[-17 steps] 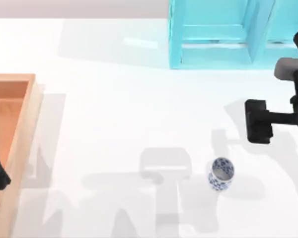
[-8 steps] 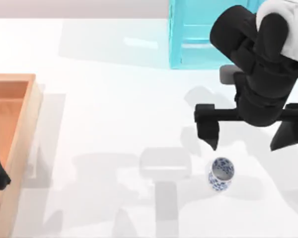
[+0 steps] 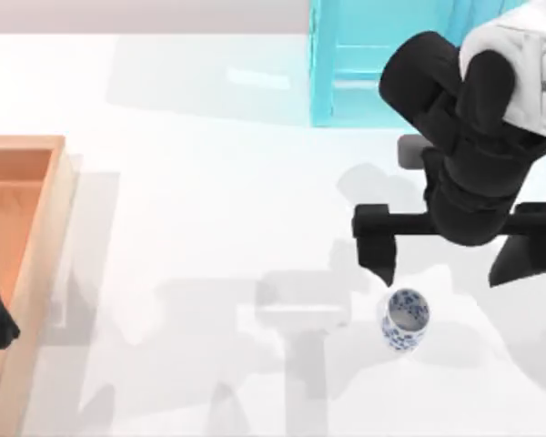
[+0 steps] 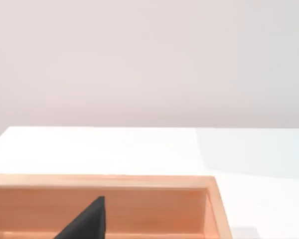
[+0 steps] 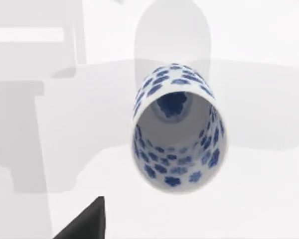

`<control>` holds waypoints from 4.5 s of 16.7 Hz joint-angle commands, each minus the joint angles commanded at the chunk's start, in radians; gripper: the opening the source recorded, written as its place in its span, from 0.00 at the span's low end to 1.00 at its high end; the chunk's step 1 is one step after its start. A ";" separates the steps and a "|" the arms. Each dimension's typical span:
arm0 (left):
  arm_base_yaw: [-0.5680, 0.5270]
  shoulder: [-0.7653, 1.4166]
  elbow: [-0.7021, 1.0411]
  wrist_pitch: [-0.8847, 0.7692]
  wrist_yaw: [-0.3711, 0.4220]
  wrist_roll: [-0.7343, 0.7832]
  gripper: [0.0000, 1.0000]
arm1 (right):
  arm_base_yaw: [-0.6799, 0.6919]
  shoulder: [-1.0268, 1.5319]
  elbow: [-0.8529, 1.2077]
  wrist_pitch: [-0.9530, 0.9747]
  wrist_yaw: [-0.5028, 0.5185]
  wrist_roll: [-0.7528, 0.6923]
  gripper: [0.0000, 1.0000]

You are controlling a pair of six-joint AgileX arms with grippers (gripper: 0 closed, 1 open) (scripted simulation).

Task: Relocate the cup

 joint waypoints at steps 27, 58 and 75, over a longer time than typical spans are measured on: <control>0.000 0.000 0.000 0.000 0.000 0.000 1.00 | 0.006 0.086 -0.220 0.310 0.000 0.007 0.00; 0.000 0.000 0.000 0.000 0.000 0.000 1.00 | -0.921 -0.144 -0.208 0.060 0.007 -0.925 0.00; 0.000 0.000 0.000 0.000 0.000 0.000 1.00 | -0.923 -0.066 -0.388 0.317 0.007 -0.924 0.30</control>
